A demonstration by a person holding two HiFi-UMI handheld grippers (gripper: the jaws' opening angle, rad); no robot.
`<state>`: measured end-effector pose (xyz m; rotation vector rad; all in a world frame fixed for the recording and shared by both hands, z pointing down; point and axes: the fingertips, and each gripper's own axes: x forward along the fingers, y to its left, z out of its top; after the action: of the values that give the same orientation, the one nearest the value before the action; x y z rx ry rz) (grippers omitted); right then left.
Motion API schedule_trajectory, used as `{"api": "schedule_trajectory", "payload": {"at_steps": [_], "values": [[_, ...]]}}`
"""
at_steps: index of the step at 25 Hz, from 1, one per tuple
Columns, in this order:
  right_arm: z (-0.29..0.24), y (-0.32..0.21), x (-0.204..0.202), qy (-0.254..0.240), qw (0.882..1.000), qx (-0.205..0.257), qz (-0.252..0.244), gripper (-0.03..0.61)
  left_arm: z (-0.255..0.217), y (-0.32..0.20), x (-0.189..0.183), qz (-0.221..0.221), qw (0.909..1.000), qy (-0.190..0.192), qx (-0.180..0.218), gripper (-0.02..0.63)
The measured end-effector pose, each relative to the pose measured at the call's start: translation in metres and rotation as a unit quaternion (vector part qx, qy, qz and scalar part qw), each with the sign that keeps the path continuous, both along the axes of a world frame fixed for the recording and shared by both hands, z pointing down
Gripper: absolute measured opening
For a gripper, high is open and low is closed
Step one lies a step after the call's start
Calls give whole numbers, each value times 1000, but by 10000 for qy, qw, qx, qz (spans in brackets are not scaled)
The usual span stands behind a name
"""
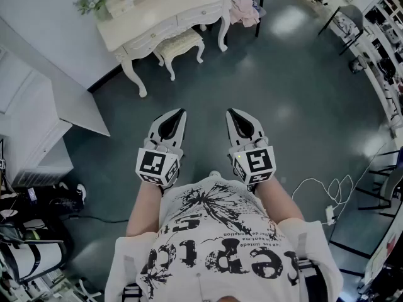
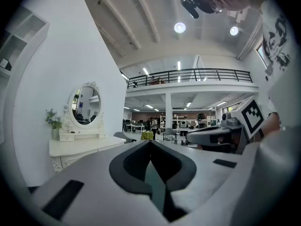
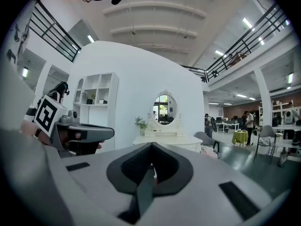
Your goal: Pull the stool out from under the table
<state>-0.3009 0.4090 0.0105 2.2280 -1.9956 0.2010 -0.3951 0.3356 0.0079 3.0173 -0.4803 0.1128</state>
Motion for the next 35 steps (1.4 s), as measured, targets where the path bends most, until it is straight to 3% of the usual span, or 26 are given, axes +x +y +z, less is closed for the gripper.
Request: {"api": "schedule_trajectory", "payload": {"at_steps": [17,24,27,35], "values": [[27,4,55,-284,9993,-129,181,17,26,0,42,-77,9998,-129,-90,16],[32,1,83,-133,9999,-9,73,21,41,2,65,-165,9994,-147,-281,17],[37,-9,93,-218,9998,-26,11,112,44,-5,76,-137,9989,-27,-452,17],[62,-81,157,-343,9991,-257,-13,196,62,-81,138,-198,9983,-76,-545,16]]}}
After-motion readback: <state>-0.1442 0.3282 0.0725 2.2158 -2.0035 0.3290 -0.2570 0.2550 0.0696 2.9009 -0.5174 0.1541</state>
